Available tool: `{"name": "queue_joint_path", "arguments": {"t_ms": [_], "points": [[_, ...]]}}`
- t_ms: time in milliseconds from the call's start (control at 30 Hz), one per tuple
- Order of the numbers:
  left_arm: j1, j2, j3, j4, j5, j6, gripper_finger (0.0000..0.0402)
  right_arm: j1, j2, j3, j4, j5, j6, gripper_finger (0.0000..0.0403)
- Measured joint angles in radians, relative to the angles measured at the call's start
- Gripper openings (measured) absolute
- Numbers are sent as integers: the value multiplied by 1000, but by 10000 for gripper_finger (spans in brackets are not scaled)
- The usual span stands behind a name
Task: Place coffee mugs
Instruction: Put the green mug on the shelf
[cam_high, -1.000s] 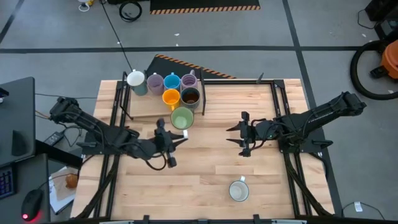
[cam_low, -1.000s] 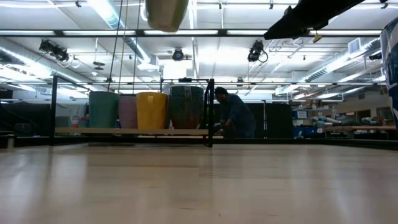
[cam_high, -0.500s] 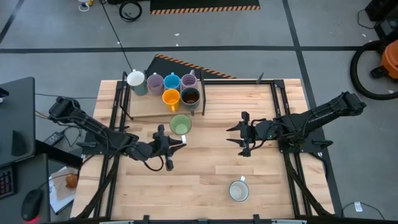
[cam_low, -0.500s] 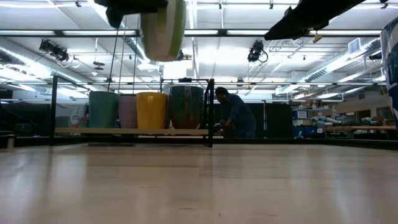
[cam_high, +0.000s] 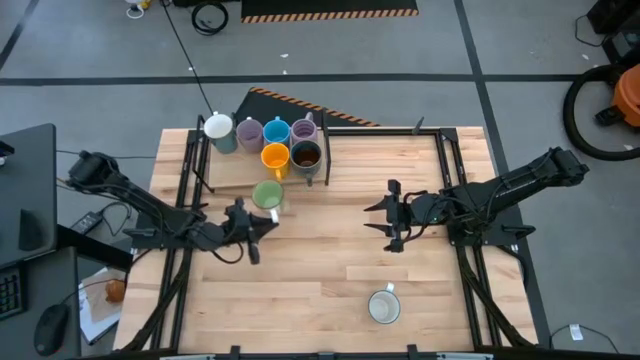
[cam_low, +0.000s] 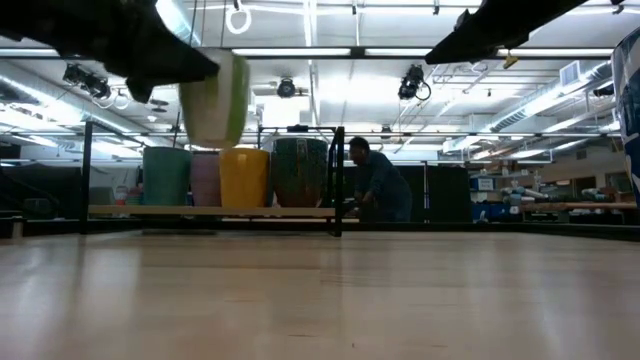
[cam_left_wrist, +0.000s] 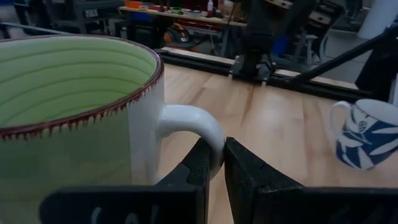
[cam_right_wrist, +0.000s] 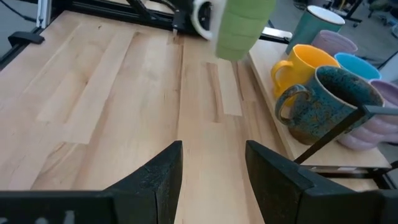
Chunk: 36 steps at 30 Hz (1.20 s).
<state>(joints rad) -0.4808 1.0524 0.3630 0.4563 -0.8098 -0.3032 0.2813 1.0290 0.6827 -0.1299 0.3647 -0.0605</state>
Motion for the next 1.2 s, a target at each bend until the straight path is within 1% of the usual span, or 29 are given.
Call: {"name": "queue_joint_path", "arguments": {"t_ms": [167,267,333,467,533,733,933,1067,1200], "points": [[-1,-97,-63,-7,4,61,33,-3,0,0,4,0,-70,181],[-13,-169,-82,-62,50,109,33,-4,0,0,23,0,-101,181],[-22,-215,-82,-127,86,123,33,-4,0,0,26,2,-104,181],[-32,-295,-82,-321,63,60,33,-4,0,0,29,8,-84,181],[-32,-328,-100,-361,44,16,33,-4,0,0,31,8,-82,181],[-17,-410,-207,-359,-31,-50,33,-14,0,0,47,8,-98,181],[62,-493,-290,-350,-45,-47,33,-31,0,0,62,8,-94,181],[133,-521,-292,-329,-43,32,33,-34,0,0,92,8,-89,181],[223,-525,-291,-291,-1,121,33,-34,0,0,117,8,-89,181]]}}
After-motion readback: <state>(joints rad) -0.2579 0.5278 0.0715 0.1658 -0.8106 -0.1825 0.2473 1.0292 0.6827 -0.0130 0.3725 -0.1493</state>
